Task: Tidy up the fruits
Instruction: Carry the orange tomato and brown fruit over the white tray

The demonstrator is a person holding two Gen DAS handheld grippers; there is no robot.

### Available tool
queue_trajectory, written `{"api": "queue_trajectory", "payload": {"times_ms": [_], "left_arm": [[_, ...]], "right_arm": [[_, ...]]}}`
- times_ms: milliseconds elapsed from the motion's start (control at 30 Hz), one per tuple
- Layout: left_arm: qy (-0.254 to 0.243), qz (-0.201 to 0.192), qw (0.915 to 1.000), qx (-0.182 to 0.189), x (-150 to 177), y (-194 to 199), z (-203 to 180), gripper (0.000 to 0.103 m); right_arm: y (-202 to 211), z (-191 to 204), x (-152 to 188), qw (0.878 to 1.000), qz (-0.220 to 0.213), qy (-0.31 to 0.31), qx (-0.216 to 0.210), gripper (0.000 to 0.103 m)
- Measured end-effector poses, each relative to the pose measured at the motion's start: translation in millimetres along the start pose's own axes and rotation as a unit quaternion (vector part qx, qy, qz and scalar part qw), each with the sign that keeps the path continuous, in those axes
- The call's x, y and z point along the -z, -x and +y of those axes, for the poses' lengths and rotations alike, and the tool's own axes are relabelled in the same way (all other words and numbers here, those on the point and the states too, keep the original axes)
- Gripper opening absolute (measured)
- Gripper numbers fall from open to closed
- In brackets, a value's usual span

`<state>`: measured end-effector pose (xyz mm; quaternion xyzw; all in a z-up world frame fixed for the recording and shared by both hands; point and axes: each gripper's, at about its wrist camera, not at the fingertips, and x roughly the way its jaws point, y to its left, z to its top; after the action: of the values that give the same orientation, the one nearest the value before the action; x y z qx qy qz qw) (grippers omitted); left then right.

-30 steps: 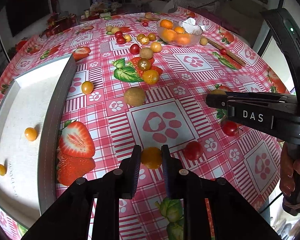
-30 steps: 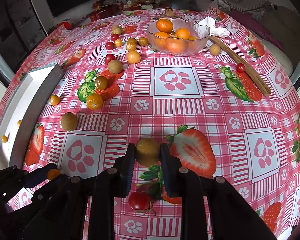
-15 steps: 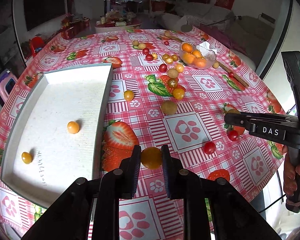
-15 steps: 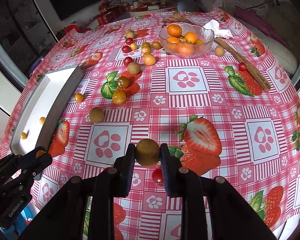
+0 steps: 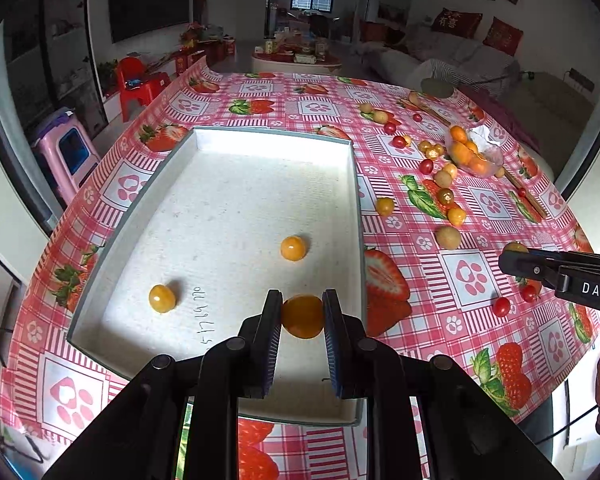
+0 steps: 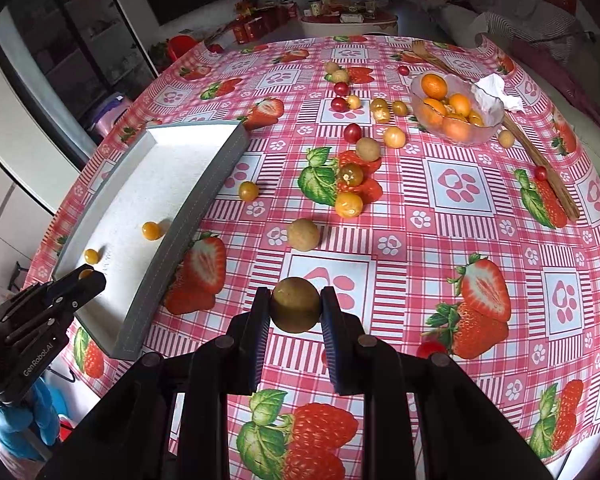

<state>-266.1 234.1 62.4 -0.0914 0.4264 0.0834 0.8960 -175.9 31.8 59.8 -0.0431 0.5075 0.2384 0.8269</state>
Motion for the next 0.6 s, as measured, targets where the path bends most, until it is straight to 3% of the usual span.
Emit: {"api": "queue_trajectory", "payload": {"times_ms": [267,600], "left_arm": [[0.019,0.012,0.9994,-0.025,-6,-25,29,0.022],[0.023,0.025,0.9986,-0.04,-10,-44,40,0.022]], "right_arm": [[-23,58,-34,0.999,0.005,0.042,-0.027,0.027],[-84,109,-79,0.995,0.039,0.069,-0.056,0.027]]}}
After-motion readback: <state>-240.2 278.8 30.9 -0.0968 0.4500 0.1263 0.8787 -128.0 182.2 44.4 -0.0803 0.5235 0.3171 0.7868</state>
